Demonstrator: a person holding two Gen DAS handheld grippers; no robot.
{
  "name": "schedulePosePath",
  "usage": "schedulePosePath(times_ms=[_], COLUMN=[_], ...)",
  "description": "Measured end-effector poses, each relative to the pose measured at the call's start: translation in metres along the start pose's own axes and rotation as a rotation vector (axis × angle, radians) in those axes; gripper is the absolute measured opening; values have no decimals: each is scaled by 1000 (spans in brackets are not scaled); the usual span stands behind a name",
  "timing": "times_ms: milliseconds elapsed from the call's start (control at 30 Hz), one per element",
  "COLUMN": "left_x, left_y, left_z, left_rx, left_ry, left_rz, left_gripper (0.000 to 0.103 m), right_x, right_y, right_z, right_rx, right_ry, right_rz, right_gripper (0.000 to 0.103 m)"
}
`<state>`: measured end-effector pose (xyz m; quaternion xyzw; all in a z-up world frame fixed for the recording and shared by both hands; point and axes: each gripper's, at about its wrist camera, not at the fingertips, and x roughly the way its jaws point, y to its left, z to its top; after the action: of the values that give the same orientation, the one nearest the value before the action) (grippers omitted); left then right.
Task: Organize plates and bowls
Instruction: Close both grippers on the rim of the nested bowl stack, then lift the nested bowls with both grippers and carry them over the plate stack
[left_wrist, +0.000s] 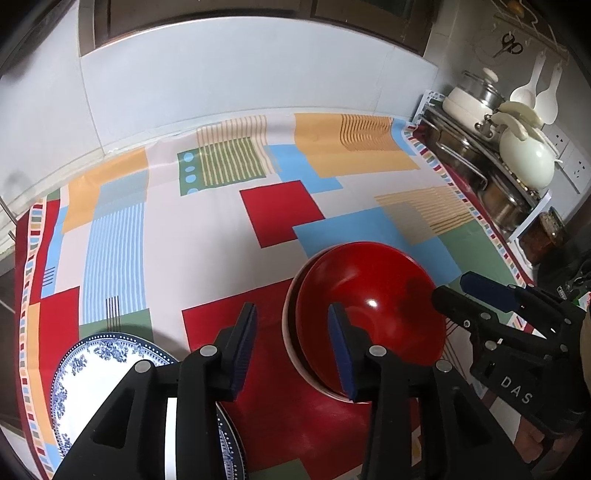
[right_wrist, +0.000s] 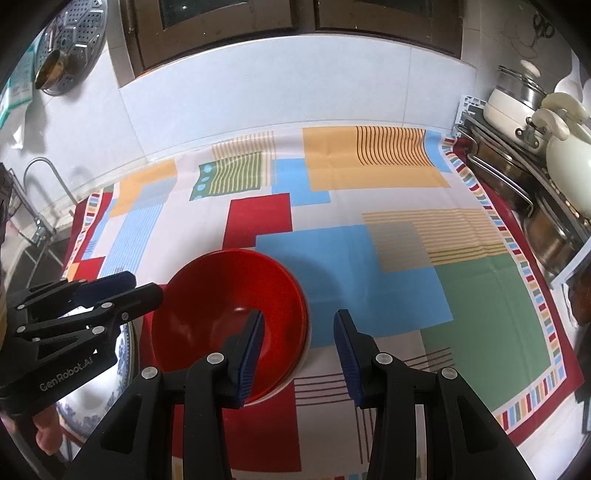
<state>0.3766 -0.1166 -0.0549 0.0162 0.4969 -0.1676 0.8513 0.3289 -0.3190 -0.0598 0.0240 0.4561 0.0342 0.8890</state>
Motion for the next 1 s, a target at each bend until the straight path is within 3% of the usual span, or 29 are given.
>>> schedulePosePath(times_ms=[300, 833, 1000], left_x=[18, 49, 56], left_y=[3, 1, 2], left_z=[-4, -10, -9], left_rx=[-10, -48, -62], left_ry=[49, 139, 170], left_rz=[20, -18, -39], left_gripper=[40, 40, 35], right_x=[19, 52, 58], right_y=[-8, -19, -19], right_z=[-3, -15, -17], right_rx=[35, 129, 144], right_ry=[35, 120, 143], right_rz=[12, 85, 101], right_gripper=[40, 40, 40])
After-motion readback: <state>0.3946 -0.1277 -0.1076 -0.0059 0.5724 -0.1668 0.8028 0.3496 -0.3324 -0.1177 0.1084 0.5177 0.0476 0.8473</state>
